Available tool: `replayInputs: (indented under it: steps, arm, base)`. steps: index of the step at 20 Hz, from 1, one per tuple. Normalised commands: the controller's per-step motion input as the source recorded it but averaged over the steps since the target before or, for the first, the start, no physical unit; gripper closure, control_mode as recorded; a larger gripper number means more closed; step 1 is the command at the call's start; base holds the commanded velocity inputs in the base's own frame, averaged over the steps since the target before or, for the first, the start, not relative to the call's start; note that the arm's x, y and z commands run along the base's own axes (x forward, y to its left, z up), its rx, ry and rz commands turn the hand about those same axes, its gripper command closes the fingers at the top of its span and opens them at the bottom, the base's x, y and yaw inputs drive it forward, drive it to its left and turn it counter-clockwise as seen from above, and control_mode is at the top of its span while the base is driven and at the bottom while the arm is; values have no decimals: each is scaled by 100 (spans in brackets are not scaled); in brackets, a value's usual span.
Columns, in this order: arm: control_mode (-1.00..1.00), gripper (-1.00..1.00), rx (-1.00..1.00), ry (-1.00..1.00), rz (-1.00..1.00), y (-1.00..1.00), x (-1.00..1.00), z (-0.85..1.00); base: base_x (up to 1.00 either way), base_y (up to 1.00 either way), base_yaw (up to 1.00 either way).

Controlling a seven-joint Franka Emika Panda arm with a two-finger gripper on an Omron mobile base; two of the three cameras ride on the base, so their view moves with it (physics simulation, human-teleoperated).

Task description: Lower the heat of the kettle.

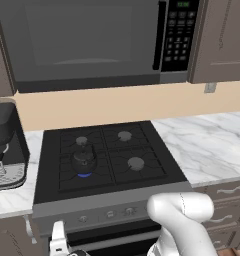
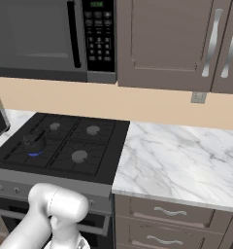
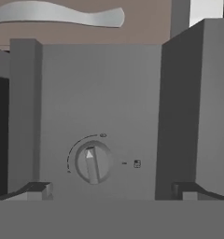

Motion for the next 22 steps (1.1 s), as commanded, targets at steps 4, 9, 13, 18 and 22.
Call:
replayInputs:
  steps: [4, 9, 13, 18, 22]
  arm:
    - [-100, -100, 8, -8, 5, 0, 23, -1]
    - [-100, -100, 14, -17, 8, 0, 6, -3]
    - [-100, -100, 20, -16, 13, 0, 0, -1]
    - [-100, -100, 26, -7, 11, 0, 0, 0]
    - [-100, -100, 31, 0, 9, 0, 0, 0]
  base:
    - [0, 0, 0]
    - [0, 0, 0]
    - [0, 0, 0]
    - [0, 0, 0]
    - [0, 0, 0]
